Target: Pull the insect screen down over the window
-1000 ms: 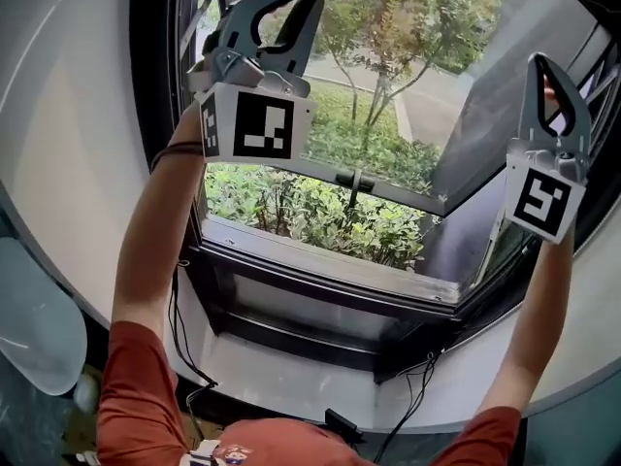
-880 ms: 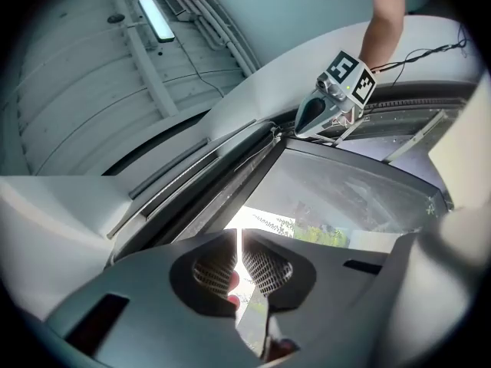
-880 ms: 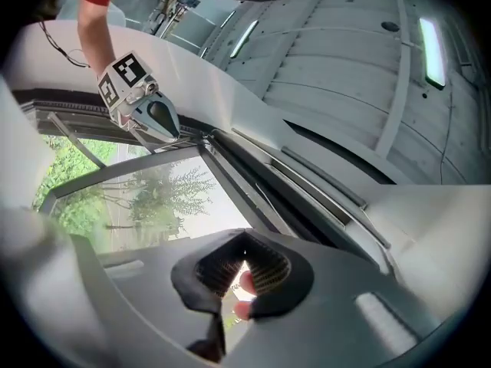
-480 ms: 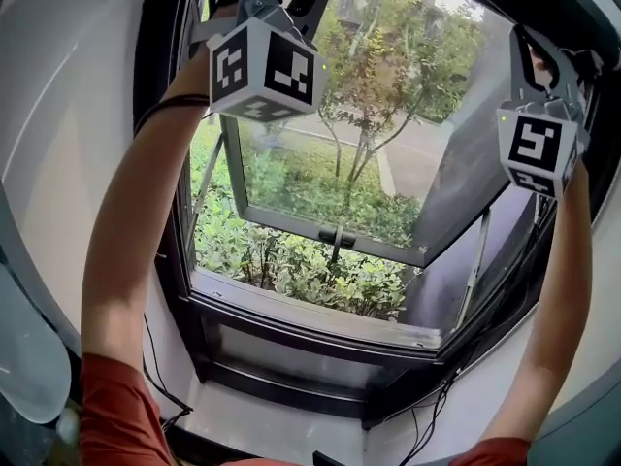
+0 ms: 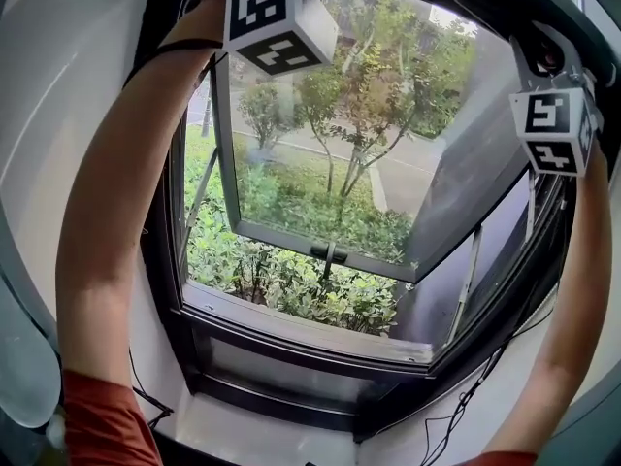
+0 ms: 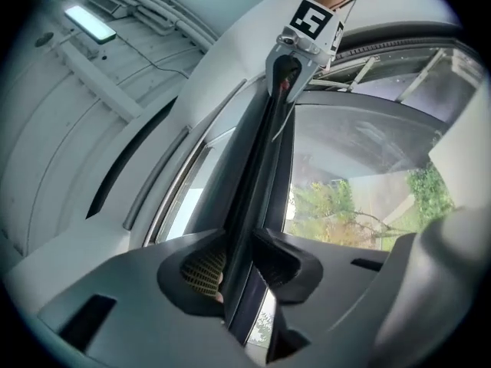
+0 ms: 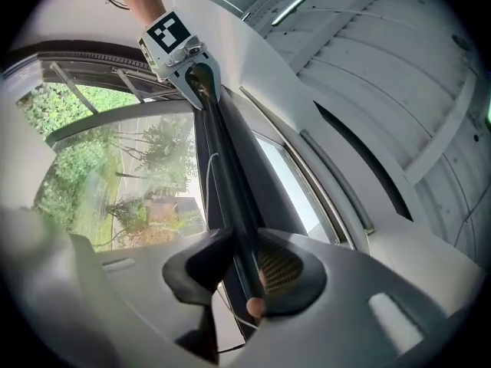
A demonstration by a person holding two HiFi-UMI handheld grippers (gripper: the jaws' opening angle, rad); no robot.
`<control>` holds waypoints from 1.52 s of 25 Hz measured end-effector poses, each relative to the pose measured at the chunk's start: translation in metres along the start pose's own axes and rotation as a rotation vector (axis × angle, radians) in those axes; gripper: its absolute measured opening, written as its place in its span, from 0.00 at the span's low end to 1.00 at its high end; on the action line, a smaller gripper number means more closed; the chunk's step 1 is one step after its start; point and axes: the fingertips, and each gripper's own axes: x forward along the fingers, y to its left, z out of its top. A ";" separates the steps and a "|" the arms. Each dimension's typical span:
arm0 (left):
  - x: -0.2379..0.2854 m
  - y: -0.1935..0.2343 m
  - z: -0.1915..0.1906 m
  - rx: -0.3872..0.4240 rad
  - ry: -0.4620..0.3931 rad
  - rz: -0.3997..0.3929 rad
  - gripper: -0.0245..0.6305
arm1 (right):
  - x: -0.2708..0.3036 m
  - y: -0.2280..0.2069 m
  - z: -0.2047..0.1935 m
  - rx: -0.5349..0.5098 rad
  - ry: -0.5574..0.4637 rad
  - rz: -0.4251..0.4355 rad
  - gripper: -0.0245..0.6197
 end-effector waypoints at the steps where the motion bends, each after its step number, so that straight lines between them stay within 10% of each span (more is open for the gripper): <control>1: 0.005 -0.003 -0.002 0.029 0.015 -0.022 0.18 | 0.002 0.002 -0.004 -0.011 0.016 0.016 0.21; 13: 0.010 -0.020 -0.007 0.294 0.121 -0.206 0.29 | 0.016 0.015 -0.018 -0.212 0.135 0.156 0.29; 38: -0.005 -0.029 -0.006 0.218 0.080 -0.225 0.29 | -0.001 0.028 -0.009 -0.145 0.088 0.159 0.30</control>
